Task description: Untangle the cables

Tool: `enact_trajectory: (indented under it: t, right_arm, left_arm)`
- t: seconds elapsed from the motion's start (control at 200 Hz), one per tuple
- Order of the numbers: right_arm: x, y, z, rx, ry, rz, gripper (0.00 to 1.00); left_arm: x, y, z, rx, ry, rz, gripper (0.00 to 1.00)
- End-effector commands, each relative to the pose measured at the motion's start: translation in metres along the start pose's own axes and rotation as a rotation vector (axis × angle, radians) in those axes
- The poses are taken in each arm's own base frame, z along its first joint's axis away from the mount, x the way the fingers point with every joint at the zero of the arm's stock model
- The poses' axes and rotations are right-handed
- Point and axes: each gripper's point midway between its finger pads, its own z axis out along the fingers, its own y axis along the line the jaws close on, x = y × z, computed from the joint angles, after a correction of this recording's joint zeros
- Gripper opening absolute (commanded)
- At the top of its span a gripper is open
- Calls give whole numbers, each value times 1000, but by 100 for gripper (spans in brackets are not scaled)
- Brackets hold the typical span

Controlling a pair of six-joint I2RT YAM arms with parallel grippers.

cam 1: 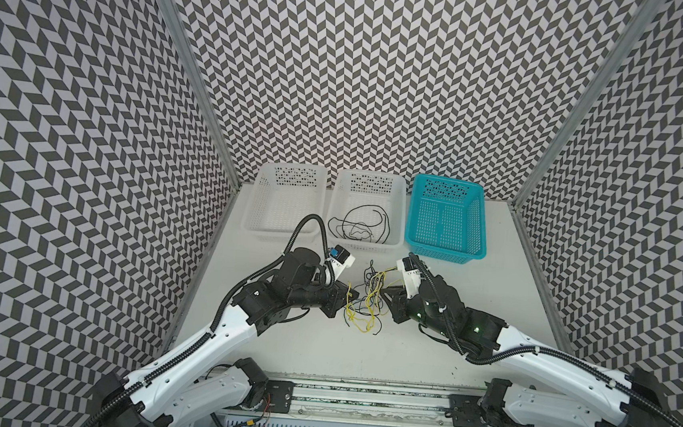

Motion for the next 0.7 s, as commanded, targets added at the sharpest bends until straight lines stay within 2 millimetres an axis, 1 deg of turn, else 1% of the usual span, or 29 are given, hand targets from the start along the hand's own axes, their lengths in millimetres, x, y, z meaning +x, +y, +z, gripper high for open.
enact_trajectory:
  t: [0.0,0.095,0.14,0.22,0.33,0.396,0.446,0.506,0.641,0.696]
  right_arm:
    - [-14,-16,-4,83,-94,29,12]
    - [-23,-25,-19,127,-136,8,11]
    - [-27,-25,-27,120,-156,-2,13]
    - [-31,-15,-40,56,-168,-21,18]
    - [-27,10,-49,-77,-110,-45,33]
    - [-19,30,-50,-180,-52,-76,39]
    - [-15,40,-49,-224,-15,-57,42]
    - [-11,49,-47,-267,20,-35,44]
    - [-1,54,-29,-278,55,34,44]
    - [4,50,-20,-258,70,58,44]
  left_arm:
    - [-16,-10,-7,28,-45,46,0]
    - [-14,-8,-5,17,-35,41,0]
    - [-13,-7,-5,12,-31,40,0]
    - [-13,-6,-4,5,-28,39,0]
    - [-14,-5,-3,-1,-25,38,0]
    - [-13,-4,-3,-1,-22,36,0]
    - [-13,-4,-3,0,-22,36,0]
    - [-13,-4,-2,-1,-18,34,0]
    - [-12,-2,-1,-4,-14,32,0]
    - [-11,-2,-1,-7,-11,31,0]
